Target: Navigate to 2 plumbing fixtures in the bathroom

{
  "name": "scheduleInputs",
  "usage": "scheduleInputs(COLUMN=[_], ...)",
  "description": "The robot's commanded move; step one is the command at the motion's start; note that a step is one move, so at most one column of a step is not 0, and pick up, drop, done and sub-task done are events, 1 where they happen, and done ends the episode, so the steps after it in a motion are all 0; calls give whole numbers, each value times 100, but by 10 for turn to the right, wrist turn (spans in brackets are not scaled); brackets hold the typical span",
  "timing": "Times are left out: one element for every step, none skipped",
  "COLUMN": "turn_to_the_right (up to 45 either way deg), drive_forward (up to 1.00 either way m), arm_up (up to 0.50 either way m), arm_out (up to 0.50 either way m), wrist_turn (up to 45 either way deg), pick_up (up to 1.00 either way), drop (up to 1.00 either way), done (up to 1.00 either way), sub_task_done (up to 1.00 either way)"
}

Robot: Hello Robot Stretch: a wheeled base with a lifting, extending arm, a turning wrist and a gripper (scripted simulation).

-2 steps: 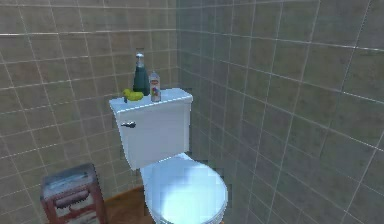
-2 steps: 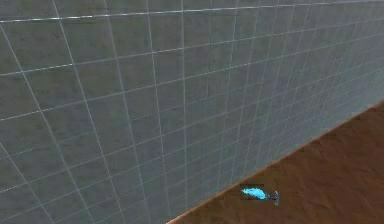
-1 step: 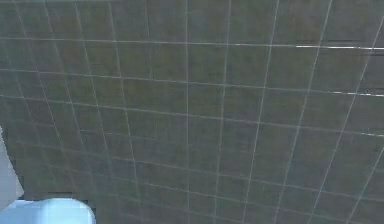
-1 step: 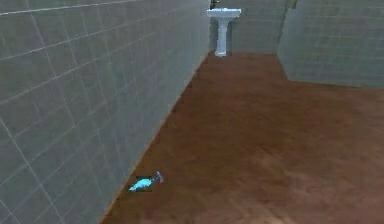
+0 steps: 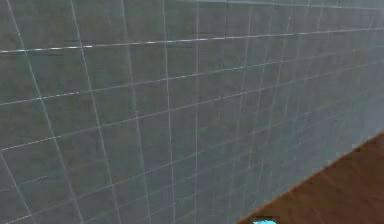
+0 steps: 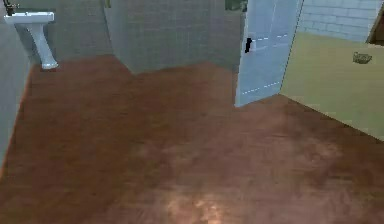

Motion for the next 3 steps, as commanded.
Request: scheduleInputs(turn_to_the_right=[450, 120, 0], drive_forward=[0, 0, 100], arm_up=[0, 0, 0], arm_out=[0, 0, 0], wrist_turn=[0, 0, 0], pick_up=[0, 0, 0], drop=[0, 0, 0], done=[0, 0, 0], sub_task_done=[0, 0, 0])
